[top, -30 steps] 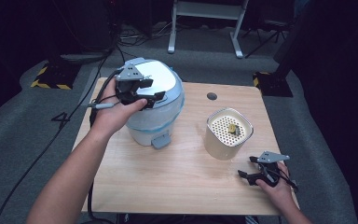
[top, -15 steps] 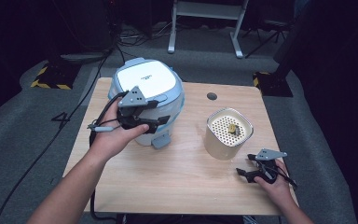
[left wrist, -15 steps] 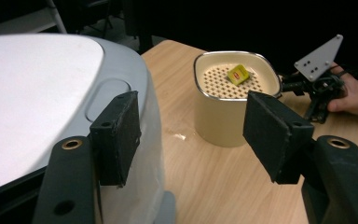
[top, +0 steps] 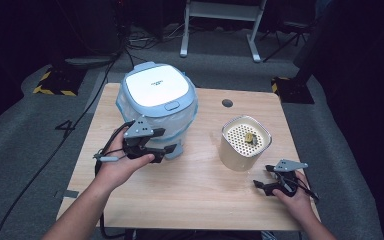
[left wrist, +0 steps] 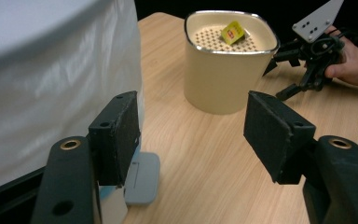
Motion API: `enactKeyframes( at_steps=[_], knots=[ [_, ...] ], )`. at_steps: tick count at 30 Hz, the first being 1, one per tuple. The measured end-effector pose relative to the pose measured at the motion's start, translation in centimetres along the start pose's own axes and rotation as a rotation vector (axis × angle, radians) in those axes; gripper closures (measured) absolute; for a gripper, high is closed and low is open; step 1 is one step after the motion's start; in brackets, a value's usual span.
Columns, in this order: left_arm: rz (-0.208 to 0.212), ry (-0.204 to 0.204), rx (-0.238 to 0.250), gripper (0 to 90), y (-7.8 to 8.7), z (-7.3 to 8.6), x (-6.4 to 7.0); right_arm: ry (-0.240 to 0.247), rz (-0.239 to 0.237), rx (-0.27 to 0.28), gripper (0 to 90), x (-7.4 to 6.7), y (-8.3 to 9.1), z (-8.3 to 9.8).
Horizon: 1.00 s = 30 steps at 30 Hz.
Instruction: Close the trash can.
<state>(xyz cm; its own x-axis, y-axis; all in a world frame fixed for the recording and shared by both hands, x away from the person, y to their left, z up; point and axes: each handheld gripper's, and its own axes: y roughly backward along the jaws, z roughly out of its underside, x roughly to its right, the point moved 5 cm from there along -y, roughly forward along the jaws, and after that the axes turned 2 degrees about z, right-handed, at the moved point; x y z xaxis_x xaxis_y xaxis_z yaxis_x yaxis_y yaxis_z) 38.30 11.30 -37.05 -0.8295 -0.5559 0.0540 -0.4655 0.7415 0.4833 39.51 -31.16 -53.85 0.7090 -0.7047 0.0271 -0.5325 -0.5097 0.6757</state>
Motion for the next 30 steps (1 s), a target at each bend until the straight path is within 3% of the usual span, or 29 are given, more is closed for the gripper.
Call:
enactKeyframes(
  at_steps=[14,19,21,30],
  knots=[
    [-0.014,0.078,-0.025,34.8,-1.3,5.4,-0.4,0.000,0.000,0.000,15.3,0.0,0.0,0.0],
    [-0.045,0.089,-0.054,34.3,-1.9,7.5,-0.9,0.000,0.000,0.000,15.3,0.0,0.0,0.0],
    [-0.042,0.113,-0.057,34.1,-2.2,8.2,-0.8,0.000,0.000,0.000,15.3,0.0,0.0,0.0],
    [-0.058,0.142,-0.104,33.7,-3.3,11.4,-1.0,0.000,0.000,0.000,15.3,0.0,0.0,0.0]
  ],
)
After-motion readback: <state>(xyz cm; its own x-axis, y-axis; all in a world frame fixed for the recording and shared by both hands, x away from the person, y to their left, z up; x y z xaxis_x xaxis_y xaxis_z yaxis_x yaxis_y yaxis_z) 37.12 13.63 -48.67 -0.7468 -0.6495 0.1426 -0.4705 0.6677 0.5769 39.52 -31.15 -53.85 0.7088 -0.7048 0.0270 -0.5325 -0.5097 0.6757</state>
